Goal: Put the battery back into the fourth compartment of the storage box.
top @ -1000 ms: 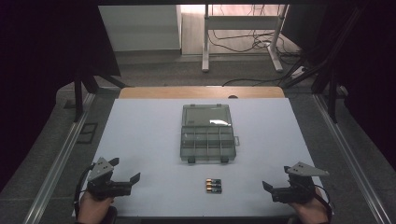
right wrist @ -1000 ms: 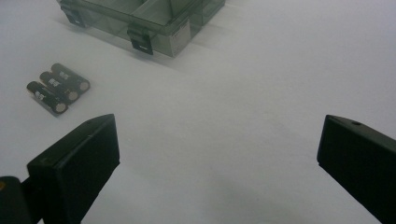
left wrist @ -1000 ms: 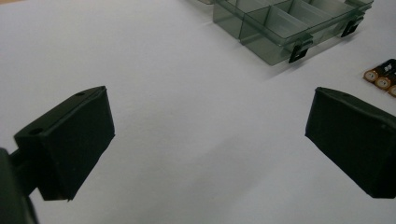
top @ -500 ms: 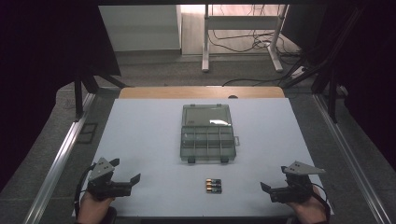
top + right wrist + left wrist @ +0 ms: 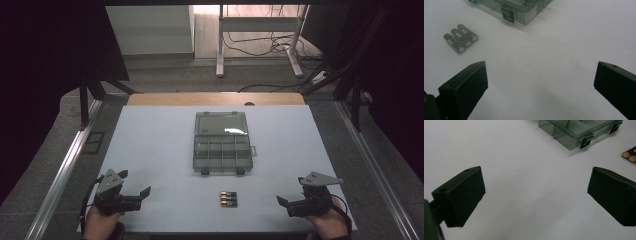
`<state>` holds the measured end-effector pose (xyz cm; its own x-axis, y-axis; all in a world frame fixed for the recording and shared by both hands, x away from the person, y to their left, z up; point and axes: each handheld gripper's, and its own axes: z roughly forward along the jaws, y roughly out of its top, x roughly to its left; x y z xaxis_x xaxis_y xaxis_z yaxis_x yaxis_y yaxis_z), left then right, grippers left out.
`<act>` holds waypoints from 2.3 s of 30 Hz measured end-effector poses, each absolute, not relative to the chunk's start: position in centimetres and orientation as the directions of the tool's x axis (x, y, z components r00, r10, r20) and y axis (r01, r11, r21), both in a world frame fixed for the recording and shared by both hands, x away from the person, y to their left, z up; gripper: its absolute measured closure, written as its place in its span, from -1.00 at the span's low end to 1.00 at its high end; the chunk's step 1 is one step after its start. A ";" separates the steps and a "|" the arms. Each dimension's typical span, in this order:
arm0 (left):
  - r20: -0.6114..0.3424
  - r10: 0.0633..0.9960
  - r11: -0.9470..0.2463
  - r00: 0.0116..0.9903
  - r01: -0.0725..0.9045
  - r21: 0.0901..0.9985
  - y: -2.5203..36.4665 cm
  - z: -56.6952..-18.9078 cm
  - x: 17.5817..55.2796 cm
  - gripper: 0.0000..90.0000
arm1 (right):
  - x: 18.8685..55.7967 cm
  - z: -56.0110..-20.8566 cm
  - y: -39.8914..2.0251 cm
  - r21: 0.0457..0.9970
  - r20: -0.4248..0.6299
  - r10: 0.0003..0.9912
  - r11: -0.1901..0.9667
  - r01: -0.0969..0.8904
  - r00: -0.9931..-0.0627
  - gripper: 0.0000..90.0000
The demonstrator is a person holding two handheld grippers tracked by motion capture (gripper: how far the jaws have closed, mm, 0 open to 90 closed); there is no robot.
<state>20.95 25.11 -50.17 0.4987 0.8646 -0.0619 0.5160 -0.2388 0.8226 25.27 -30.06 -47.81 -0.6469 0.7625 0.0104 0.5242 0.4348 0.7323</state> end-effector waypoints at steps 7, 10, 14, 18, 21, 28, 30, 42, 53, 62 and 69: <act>-0.066 0.867 -0.233 0.493 0.520 0.822 25.2 -50.2 21.0 -0.96 | 25.5 -47.2 -28.8 0.729 -0.038 0.736 0.482 0.485 -0.675 -1.00; -0.067 0.868 -0.230 0.491 0.520 0.823 25.2 -50.2 21.0 -0.96 | 25.8 -47.1 -28.3 0.723 -0.050 0.726 0.499 0.477 -0.686 -1.00; -0.074 0.870 -0.223 0.488 0.522 0.823 25.2 -50.2 21.0 -0.96 | 26.3 -46.8 -27.8 0.720 -0.047 0.722 0.503 0.477 -0.691 -1.00; -0.077 0.870 -0.220 0.487 0.524 0.822 25.3 -50.2 21.0 -0.96 | 26.6 -46.7 -27.2 0.709 -0.037 0.711 0.514 0.483 -0.702 -1.00; -0.078 0.870 -0.221 0.486 0.526 0.822 25.2 -50.2 21.0 -0.96 | 26.8 -46.8 -26.7 0.696 -0.037 0.699 0.531 0.483 -0.715 -1.00; -0.078 0.871 -0.221 0.486 0.528 0.820 25.2 -50.2 21.1 -0.96 | 27.6 -46.5 -25.0 0.679 -0.026 0.675 0.553 0.482 -0.738 -1.00; -0.078 0.871 -0.221 0.486 0.528 0.820 25.2 -50.2 21.1 -0.96 | 27.9 -46.4 -24.5 0.678 -0.018 0.668 0.555 0.482 -0.744 -1.00; -0.078 0.870 -0.222 0.486 0.529 0.819 25.2 -50.2 21.1 -0.96 | 29.6 -46.3 -22.1 0.641 0.012 0.654 0.576 0.508 -0.756 -1.00; -0.074 0.870 -0.228 0.487 0.530 0.817 25.2 -50.2 21.1 -0.95 | 30.6 -46.0 -19.6 0.595 0.001 0.612 0.636 0.492 -0.791 -1.00; -0.070 0.869 -0.233 0.491 0.529 0.816 25.2 -50.2 21.1 -0.95 | 31.2 -46.4 -17.1 0.534 -0.038 0.554 0.715 0.452 -0.832 -0.67; -0.065 0.867 -0.238 0.494 0.527 0.816 25.1 -50.2 21.1 -0.95 | 31.2 -46.9 -14.8 0.475 -0.015 0.477 0.777 0.413 -0.879 -0.20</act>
